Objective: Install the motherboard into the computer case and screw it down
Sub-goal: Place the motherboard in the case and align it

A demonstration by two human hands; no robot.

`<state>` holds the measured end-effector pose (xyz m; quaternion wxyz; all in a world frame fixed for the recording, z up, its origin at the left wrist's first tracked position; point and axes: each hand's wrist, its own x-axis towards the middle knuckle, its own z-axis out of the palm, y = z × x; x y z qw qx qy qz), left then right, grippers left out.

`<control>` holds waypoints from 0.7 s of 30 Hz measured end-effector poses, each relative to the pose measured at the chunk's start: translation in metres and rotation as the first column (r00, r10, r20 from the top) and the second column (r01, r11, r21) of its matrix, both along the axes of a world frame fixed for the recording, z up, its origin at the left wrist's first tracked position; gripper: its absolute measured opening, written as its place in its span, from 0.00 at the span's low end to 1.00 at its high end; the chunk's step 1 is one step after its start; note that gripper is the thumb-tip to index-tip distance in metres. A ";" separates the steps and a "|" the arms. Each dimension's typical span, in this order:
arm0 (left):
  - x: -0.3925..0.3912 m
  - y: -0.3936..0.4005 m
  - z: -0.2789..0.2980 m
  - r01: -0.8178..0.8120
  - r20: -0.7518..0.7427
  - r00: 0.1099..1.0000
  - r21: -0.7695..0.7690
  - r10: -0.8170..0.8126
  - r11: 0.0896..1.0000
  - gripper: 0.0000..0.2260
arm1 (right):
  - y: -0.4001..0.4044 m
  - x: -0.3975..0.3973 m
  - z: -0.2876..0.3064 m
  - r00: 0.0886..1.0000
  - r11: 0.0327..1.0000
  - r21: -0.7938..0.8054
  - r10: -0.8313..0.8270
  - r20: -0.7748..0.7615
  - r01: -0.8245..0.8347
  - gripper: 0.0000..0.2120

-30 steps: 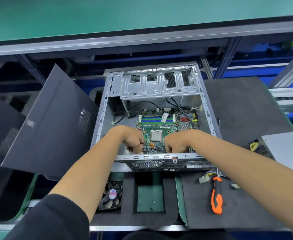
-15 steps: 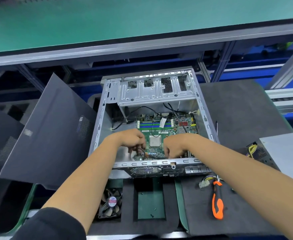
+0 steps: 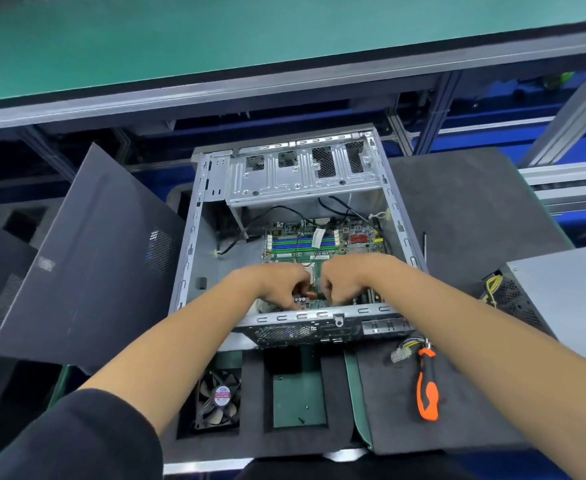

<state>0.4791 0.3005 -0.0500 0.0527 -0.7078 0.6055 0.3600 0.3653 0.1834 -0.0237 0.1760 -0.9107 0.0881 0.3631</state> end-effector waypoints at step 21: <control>-0.012 0.000 0.001 0.181 0.248 0.952 0.006 -0.177 0.983 0.04 | 0.011 -0.003 -0.004 0.973 0.976 0.052 0.217 -0.075 -0.213 0.19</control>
